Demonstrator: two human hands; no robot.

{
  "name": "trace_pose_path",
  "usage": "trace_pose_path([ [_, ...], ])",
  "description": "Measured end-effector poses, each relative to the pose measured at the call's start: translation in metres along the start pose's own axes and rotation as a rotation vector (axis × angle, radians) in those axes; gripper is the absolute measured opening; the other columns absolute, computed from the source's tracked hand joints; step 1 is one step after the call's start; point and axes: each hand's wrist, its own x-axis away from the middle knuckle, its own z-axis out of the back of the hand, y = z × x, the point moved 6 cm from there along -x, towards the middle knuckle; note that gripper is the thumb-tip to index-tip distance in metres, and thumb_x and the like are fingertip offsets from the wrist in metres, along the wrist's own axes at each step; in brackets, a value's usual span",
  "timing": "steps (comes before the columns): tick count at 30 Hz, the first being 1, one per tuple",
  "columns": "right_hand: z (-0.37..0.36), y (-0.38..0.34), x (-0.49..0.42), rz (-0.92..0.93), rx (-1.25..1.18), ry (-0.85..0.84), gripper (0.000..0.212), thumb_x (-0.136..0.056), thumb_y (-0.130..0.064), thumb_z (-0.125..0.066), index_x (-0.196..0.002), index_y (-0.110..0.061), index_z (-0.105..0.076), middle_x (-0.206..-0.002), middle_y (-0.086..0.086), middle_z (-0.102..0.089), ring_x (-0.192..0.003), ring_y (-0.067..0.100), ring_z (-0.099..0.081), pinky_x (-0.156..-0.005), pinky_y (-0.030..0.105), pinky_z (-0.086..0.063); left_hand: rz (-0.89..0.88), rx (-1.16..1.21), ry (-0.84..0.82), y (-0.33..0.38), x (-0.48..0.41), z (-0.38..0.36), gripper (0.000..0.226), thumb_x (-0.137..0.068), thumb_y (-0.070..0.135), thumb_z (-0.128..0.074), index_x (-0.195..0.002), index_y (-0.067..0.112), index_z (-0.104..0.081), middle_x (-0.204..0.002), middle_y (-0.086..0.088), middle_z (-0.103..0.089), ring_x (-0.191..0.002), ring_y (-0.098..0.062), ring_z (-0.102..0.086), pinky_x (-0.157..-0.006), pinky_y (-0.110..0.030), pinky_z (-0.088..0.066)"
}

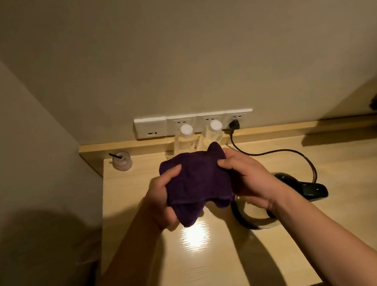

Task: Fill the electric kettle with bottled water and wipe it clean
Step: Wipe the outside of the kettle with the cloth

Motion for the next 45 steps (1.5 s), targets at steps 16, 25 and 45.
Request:
trace_pose_path([
  [16,0.139,-0.036,0.098,0.146,1.167,0.422,0.051,-0.092,-0.039,-0.076,-0.139,-0.028,-0.059,-0.134,-0.009,-0.062,-0.122,0.009,-0.057,-0.103,0.034,-0.052,-0.096,-0.438,0.011,-0.004,-0.089,-0.140,0.030,-0.101,0.029,-0.057,-0.098,0.010,-0.080,-0.097,-0.015,-0.080,-0.074,-0.034,-0.074,-0.072,-0.043,-0.047],
  [25,0.142,-0.014,0.107,0.235,1.548,0.296,0.101,-0.069,-0.062,-0.085,-0.152,-0.024,-0.041,-0.149,-0.004,-0.050,-0.135,0.016,-0.047,-0.113,0.037,-0.041,0.183,-0.664,-0.095,-0.084,-0.137,-0.148,0.032,-0.100,0.031,-0.059,-0.096,0.013,-0.085,-0.104,-0.010,-0.082,-0.093,-0.019,-0.079,-0.089,-0.034,-0.057],
  [45,0.144,-0.002,0.110,0.343,1.490,0.480,0.094,-0.072,-0.066,-0.083,-0.148,-0.027,-0.044,-0.146,-0.008,-0.056,-0.132,0.014,-0.050,-0.109,0.033,-0.040,0.215,-0.717,0.019,-0.093,-0.141,-0.105,0.039,-0.094,0.045,-0.064,-0.114,0.013,-0.072,-0.101,-0.010,-0.081,-0.091,-0.023,-0.078,-0.082,-0.034,-0.056],
])
